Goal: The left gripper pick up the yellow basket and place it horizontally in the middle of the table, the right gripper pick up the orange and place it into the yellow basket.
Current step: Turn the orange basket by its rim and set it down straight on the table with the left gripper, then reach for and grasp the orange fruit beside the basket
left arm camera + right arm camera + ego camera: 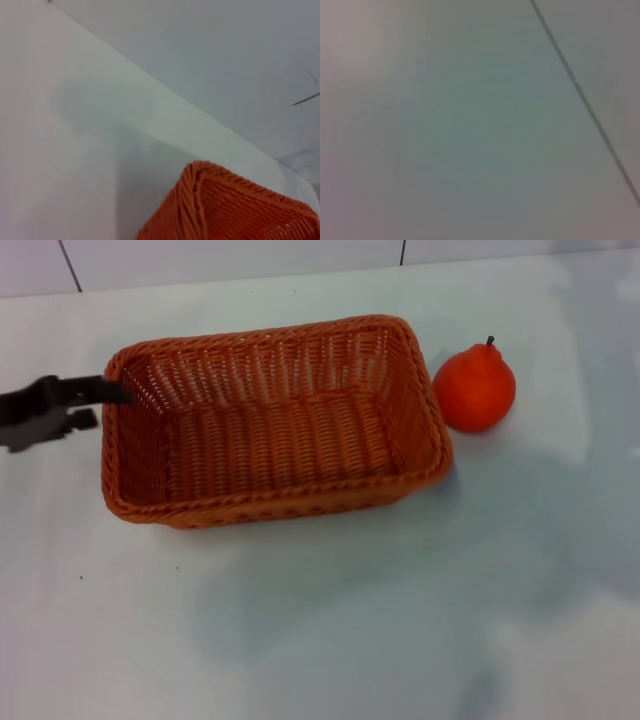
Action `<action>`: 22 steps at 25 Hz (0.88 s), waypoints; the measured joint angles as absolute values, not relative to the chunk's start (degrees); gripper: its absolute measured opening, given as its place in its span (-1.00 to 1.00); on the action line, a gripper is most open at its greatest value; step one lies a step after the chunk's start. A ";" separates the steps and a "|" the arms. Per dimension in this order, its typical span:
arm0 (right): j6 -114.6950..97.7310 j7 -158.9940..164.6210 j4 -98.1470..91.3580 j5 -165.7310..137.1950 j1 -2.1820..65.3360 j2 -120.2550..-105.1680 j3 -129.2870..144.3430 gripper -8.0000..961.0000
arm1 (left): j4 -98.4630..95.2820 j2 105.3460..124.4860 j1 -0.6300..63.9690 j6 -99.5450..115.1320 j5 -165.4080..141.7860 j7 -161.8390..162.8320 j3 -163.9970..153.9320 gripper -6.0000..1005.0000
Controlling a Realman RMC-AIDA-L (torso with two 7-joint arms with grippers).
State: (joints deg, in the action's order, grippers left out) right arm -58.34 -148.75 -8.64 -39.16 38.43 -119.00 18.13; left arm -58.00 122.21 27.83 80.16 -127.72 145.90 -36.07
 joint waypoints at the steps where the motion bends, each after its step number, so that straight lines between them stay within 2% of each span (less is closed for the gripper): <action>1: -58.31 -148.28 -8.74 -39.17 38.43 -118.90 19.29 0.98 | -57.63 121.94 27.75 79.68 -127.48 144.21 -35.36 0.28; 6: -56.76 -142.11 -12.28 -39.27 37.18 -118.53 27.90 0.97 | -56.67 121.67 27.71 78.61 -124.82 133.64 -28.56 0.29; 9: -55.22 -135.40 -15.93 -40.97 35.48 -117.58 34.99 0.97 | -55.28 122.58 27.23 77.52 -119.73 122.49 -23.68 0.29; 12: -54.56 -125.65 -19.96 -48.07 33.97 -115.05 41.72 0.97 | -50.95 123.80 26.35 76.61 -110.65 107.93 -20.08 0.28; 18: -58.09 -100.77 -29.99 -73.34 32.82 -108.90 48.38 0.97 | -37.98 123.82 25.27 77.41 -93.08 83.92 -19.28 0.28; 22: -64.89 -84.97 -39.12 -93.19 33.53 -106.59 47.63 0.97 | -24.99 123.90 25.65 82.75 -78.99 57.63 -19.24 0.29</action>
